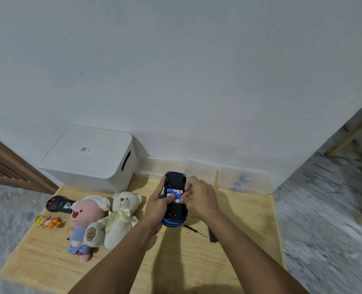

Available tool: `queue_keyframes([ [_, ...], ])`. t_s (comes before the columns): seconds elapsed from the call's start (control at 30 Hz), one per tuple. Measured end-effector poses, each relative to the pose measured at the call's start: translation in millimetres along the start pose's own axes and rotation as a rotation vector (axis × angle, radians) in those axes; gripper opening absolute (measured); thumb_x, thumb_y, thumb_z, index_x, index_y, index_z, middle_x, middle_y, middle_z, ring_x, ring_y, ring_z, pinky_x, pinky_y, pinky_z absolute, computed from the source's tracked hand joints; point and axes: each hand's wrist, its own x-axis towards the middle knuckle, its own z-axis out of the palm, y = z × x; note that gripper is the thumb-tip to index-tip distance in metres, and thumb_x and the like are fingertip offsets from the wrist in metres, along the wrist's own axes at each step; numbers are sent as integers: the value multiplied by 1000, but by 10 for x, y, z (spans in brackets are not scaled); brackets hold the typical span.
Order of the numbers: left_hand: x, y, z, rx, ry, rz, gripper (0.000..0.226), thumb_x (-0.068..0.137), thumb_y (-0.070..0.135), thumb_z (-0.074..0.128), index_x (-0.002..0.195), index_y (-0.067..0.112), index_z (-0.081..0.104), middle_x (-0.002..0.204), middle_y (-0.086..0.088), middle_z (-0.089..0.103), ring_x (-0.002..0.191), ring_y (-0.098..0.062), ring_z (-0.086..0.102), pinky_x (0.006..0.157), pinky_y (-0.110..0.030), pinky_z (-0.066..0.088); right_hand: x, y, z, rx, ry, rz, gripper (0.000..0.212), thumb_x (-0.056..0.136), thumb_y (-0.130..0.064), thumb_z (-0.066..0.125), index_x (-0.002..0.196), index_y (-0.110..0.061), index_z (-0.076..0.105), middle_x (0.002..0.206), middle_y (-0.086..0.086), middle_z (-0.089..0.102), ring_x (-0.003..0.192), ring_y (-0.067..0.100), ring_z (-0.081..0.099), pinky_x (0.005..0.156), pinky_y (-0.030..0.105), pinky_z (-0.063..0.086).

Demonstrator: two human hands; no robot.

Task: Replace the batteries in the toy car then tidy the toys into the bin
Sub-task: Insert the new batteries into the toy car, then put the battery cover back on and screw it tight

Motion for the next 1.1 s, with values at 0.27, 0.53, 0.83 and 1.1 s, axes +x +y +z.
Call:
queue_keyframes([
  [0.27, -34, 0, 17, -2, 21, 43, 67, 91, -7, 55, 140, 38, 49, 113, -12, 71, 92, -36, 69, 80, -49, 58, 19, 113, 43, 510, -16, 420, 51, 61, -16, 88, 91, -19, 46, 97, 1, 63, 88, 17, 62, 73, 34, 53],
  [0.53, -5, -21, 19, 80, 17, 56, 64, 90, 1, 62, 139, 40, 49, 102, -7, 74, 89, -34, 71, 80, -49, 58, 42, 175, 142, 594, -5, 486, 44, 66, -19, 83, 95, -20, 50, 84, 4, 71, 78, 20, 70, 75, 40, 58],
  [0.83, 45, -113, -180, 43, 56, -33, 51, 96, 15, 55, 139, 41, 48, 120, -8, 68, 99, -33, 69, 83, -49, 57, -170, 769, 23, 65, -81, 470, 16, 82, -25, 73, 95, -22, 63, 100, 0, 66, 90, 20, 63, 75, 28, 51],
  [1.1, 31, -233, -86, 28, -8, -83, 49, 100, 13, 47, 142, 36, 45, 119, -10, 69, 104, -34, 68, 89, -52, 55, -473, 937, -68, -355, -368, 383, 77, 66, -35, 85, 133, -24, 49, 129, 6, 44, 123, 27, 42, 87, 35, 46],
])
